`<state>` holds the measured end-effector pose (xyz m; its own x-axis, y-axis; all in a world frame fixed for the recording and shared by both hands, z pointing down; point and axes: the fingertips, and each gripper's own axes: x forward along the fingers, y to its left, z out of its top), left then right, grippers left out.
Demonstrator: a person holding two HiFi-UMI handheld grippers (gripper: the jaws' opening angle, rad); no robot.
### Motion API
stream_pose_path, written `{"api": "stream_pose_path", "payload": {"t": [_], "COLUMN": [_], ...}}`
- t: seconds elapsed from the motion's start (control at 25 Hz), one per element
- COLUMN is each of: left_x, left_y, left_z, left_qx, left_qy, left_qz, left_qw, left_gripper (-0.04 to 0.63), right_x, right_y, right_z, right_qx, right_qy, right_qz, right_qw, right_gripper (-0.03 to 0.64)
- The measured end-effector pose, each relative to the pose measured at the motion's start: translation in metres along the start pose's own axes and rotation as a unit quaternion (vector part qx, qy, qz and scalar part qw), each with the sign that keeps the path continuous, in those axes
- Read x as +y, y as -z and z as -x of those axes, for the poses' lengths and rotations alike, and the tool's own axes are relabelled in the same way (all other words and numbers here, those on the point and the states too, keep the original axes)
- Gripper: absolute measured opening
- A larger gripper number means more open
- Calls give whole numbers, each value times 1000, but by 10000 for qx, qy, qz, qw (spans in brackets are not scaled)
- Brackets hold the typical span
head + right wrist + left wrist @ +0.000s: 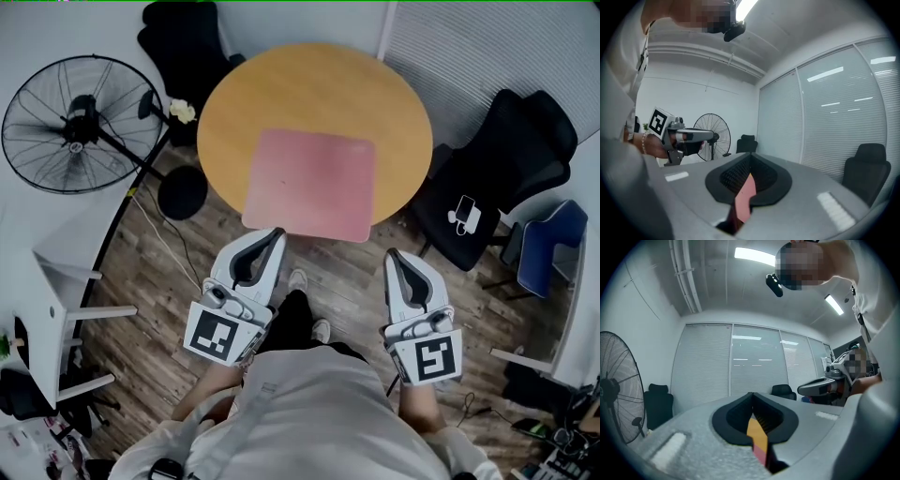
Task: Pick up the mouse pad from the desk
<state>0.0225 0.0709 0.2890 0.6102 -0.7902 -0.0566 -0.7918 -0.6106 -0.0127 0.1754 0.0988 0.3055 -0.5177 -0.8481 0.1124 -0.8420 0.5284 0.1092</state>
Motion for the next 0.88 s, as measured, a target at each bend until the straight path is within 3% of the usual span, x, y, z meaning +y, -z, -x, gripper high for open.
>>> {"api": "stream_pose_path", "payload": {"t": [0.56, 0.88], "left_x": [103, 155], "left_y": [12, 19], "left_z": [-55, -82], "left_qx": [17, 9], "left_qy": [144, 253], "left_qz": [112, 157], "left_qw": [9998, 9996], "left_gripper": [5, 5], "right_x": [-12, -20], "right_y": [-16, -16], "right_z": [-121, -176], "right_qx": [31, 98], "right_qy": [136, 194], "right_qz": [-70, 171], "right_qw": [9999, 9996], "right_gripper": [3, 3]}}
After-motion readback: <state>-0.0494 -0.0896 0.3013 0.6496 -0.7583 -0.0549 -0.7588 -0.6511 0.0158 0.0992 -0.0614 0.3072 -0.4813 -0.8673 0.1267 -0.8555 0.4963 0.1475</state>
